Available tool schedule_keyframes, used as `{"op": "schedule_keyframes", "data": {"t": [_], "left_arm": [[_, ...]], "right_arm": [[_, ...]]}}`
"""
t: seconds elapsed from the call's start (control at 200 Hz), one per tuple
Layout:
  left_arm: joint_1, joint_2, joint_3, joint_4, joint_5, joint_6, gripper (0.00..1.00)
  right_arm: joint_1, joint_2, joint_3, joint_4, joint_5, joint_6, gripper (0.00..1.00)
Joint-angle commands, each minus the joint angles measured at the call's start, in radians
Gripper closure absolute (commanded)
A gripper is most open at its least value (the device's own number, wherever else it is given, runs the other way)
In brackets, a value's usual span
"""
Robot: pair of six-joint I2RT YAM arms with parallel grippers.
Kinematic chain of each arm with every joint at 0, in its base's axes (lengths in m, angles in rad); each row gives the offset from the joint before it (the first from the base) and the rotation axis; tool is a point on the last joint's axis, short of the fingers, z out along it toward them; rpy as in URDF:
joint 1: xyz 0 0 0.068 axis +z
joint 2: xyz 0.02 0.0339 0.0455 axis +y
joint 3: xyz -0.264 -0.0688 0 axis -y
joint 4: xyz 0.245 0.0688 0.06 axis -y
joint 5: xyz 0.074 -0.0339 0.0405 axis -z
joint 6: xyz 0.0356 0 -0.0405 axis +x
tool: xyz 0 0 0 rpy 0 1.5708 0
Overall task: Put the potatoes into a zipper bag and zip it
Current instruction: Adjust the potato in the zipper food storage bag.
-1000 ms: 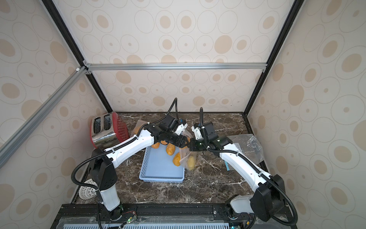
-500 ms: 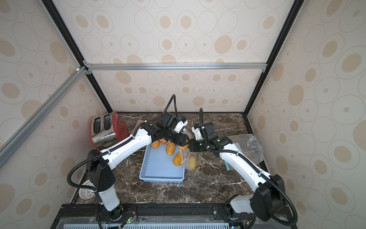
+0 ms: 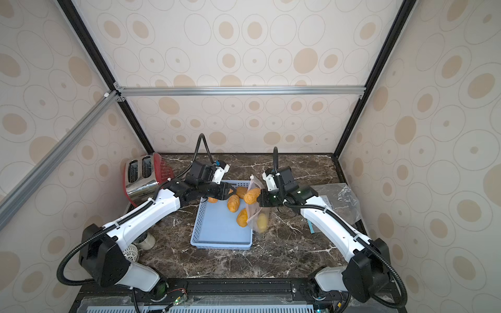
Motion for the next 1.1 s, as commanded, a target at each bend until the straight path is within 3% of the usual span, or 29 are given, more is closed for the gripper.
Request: {"op": "schedule_keyframes", "data": {"t": [0.0, 0.19, 0.57, 0.77, 0.905, 1.096], "left_arm": [[-0.007, 0.009, -0.055, 0.177, 0.13, -0.064, 0.63], [-0.007, 0.03, -0.088, 0.297, 0.218, -0.105, 0.62], [-0.049, 0.107, -0.009, 0.332, 0.315, -0.089, 0.61], [-0.066, 0.095, 0.055, 0.234, 0.279, -0.03, 0.6], [-0.065, 0.045, 0.061, 0.19, 0.166, -0.011, 0.59], [-0.06, 0.044, 0.05, 0.18, 0.117, -0.021, 0.59]], "right_arm": [[-0.003, -0.019, 0.006, 0.011, 0.002, -0.006, 1.0], [-0.003, -0.015, 0.004, 0.013, -0.001, -0.004, 1.0], [-0.003, -0.01, 0.051, 0.008, -0.019, 0.002, 1.0], [-0.003, -0.02, 0.063, 0.019, -0.006, 0.003, 1.0], [-0.003, -0.027, 0.04, 0.034, 0.007, -0.006, 1.0], [-0.003, -0.046, 0.005, 0.075, 0.008, -0.011, 1.0]]}}
